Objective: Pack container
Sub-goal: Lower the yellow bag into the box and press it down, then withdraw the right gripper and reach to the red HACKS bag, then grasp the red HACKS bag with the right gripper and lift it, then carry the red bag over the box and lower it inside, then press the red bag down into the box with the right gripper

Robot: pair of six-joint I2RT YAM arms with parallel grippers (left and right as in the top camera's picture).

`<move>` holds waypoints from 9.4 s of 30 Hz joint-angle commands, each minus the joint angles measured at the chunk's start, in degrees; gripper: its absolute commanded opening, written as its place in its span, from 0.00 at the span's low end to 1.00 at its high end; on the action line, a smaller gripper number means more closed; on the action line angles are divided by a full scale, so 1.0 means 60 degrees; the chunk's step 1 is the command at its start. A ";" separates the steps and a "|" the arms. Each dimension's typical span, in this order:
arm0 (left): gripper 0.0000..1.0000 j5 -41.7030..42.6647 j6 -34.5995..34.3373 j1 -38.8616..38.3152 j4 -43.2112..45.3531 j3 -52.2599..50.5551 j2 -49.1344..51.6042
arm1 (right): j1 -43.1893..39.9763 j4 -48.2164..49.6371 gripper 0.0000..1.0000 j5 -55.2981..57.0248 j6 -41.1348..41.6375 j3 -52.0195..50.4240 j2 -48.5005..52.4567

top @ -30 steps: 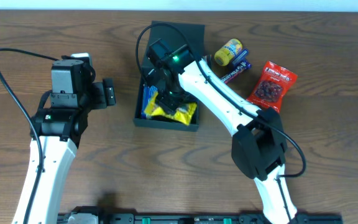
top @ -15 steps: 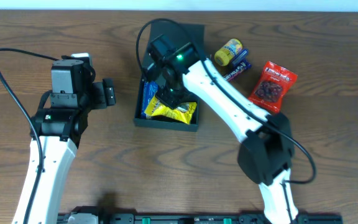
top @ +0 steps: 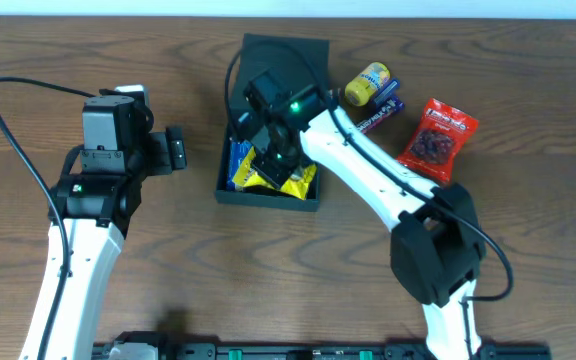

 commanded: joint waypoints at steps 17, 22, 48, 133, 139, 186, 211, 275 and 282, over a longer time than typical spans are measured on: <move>0.95 0.0044 0.0033 0.0040 0.0047 0.0284 -0.0095 | -0.0124 0.1373 0.01 0.0805 0.0510 -0.1286 0.0106; 0.95 0.0044 0.0033 0.0040 0.0044 0.0288 -0.0095 | -0.0120 0.1362 0.01 0.0688 0.0572 -0.1286 0.0106; 0.95 0.0044 0.0036 0.0040 0.0051 0.0284 -0.0095 | -0.0430 0.0783 0.02 -0.0903 0.0576 -0.0393 0.0058; 0.95 0.0444 0.0029 0.0040 0.0055 0.0284 -0.0091 | -0.9205 0.3089 0.73 -0.1045 0.3792 -0.4546 -0.1967; 0.95 0.0463 0.0033 0.0040 0.0095 0.0284 -0.0091 | -0.9205 0.4393 0.79 -0.1086 0.4765 -0.5184 -0.1949; 0.95 0.0586 0.1217 0.0364 0.0546 0.0335 -0.0095 | -0.4178 -0.1071 0.01 -0.3730 -0.3184 0.0539 -0.2448; 0.95 0.2969 0.1610 0.1727 0.0896 0.0375 -0.0095 | -0.1319 -0.1082 0.01 -0.2302 -0.5155 0.0539 -0.0262; 0.95 0.2965 0.1606 0.1727 0.0841 0.0375 -0.0091 | -0.1075 0.0984 0.06 -0.1122 -0.2248 0.1421 0.0091; 0.95 0.2965 0.1610 0.1727 0.0845 0.0375 -0.0091 | -0.1049 0.0947 0.01 -0.1763 -0.2259 0.1093 0.0135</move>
